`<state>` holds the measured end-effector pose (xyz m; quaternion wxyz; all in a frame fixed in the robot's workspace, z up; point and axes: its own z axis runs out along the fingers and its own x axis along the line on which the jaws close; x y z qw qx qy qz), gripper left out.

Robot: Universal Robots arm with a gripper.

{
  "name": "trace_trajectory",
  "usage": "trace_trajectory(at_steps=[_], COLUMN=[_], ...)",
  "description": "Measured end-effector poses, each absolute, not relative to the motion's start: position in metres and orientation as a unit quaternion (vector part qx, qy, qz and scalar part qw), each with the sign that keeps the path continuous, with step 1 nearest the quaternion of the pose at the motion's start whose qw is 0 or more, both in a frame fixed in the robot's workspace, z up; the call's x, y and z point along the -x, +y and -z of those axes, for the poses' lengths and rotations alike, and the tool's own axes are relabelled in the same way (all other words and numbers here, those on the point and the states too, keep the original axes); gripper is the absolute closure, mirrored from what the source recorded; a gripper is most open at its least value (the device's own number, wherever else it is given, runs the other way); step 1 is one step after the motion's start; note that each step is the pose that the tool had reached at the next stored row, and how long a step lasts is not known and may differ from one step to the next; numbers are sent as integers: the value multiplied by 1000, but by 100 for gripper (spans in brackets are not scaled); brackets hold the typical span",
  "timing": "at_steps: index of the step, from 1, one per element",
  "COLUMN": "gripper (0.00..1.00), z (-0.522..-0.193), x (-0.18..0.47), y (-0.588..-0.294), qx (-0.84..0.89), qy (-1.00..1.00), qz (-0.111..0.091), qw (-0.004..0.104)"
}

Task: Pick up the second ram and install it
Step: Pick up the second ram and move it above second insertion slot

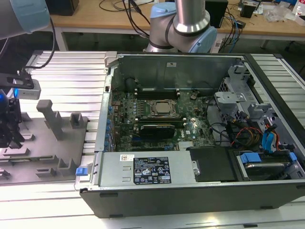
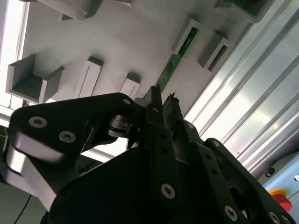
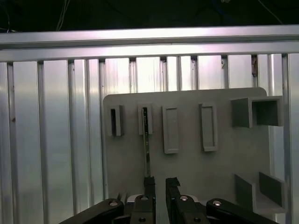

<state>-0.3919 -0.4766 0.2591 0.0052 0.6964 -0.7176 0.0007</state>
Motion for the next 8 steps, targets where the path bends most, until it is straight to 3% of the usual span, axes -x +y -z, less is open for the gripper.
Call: trace_trajectory(at_steps=[8], gripper=[76], z=[-238], x=[391], y=[-485], qx=[-697], qy=[-717], qz=[-1], qw=[5])
